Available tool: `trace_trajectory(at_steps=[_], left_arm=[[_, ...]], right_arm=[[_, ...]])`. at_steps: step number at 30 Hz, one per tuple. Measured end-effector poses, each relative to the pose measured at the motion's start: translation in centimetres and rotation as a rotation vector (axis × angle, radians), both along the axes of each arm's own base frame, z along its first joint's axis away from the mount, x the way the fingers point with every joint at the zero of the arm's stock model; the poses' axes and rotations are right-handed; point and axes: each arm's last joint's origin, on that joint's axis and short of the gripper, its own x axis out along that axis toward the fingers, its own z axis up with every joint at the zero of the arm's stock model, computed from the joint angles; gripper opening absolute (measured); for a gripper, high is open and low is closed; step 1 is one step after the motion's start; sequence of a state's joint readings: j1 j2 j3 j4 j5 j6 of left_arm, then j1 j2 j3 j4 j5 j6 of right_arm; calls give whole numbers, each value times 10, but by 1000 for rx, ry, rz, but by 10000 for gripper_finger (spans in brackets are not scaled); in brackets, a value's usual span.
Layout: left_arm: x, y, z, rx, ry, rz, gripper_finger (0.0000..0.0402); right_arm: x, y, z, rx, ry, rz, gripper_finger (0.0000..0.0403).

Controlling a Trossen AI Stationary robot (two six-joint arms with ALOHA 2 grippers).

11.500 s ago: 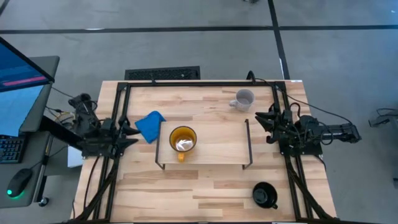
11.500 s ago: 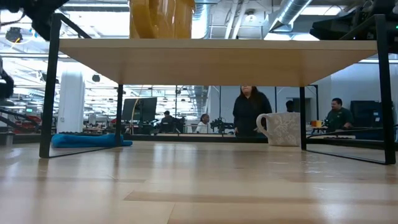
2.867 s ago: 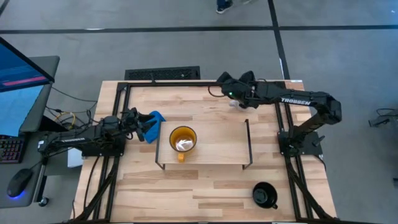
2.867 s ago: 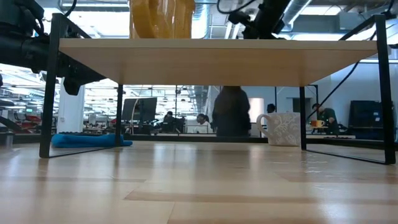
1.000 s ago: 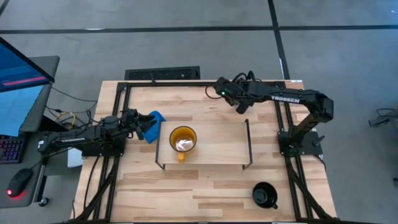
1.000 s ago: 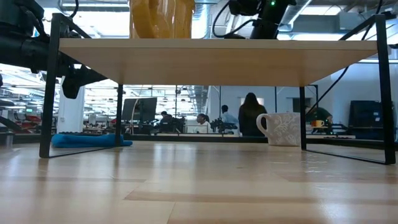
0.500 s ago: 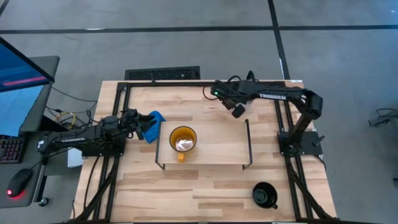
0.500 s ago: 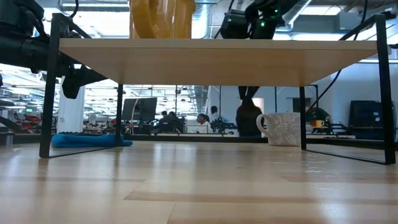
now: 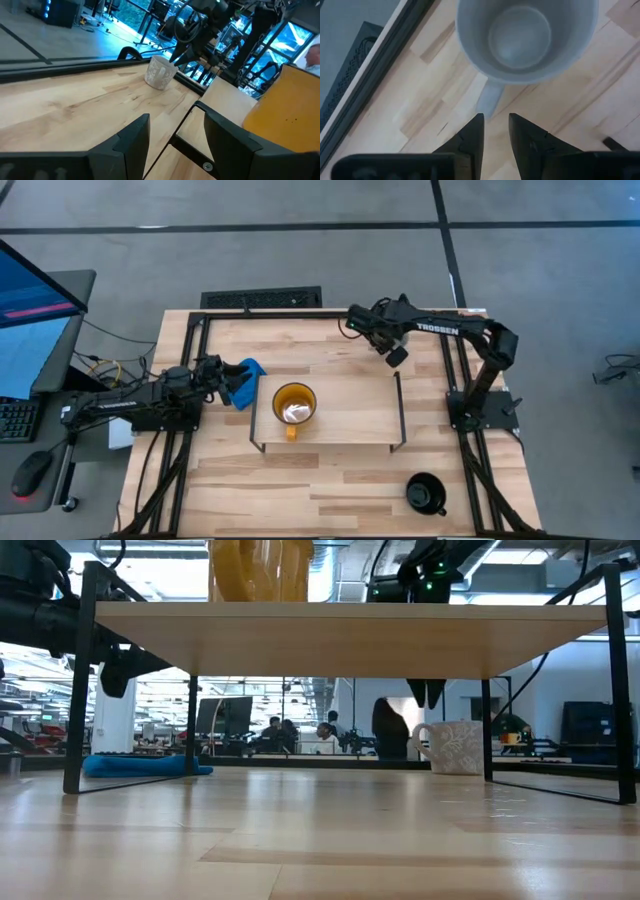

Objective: Stack small to large cups/mugs on shelf
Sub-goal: Put the gray cup on the shelf

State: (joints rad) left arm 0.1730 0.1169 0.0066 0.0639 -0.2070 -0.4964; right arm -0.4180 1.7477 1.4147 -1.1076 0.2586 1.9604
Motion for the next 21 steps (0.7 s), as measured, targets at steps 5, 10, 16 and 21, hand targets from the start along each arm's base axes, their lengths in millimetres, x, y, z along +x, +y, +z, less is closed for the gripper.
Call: trace_trajectory(at_steps=[5,10,16,21], left_arm=[[0,0,0,30,12,-1,179],[0,0,0,30,12,0,179],[0,0,0,30,11,1,179],[0,0,0,30,12,1,179]], right_arm=[[-3,-7,0,10,1,-3,113],[-6,-13,0,12,-3,-20,113],[-5,-20,0,6,-40,-1,113],[-7,-21,0,21,-35,2,113]])
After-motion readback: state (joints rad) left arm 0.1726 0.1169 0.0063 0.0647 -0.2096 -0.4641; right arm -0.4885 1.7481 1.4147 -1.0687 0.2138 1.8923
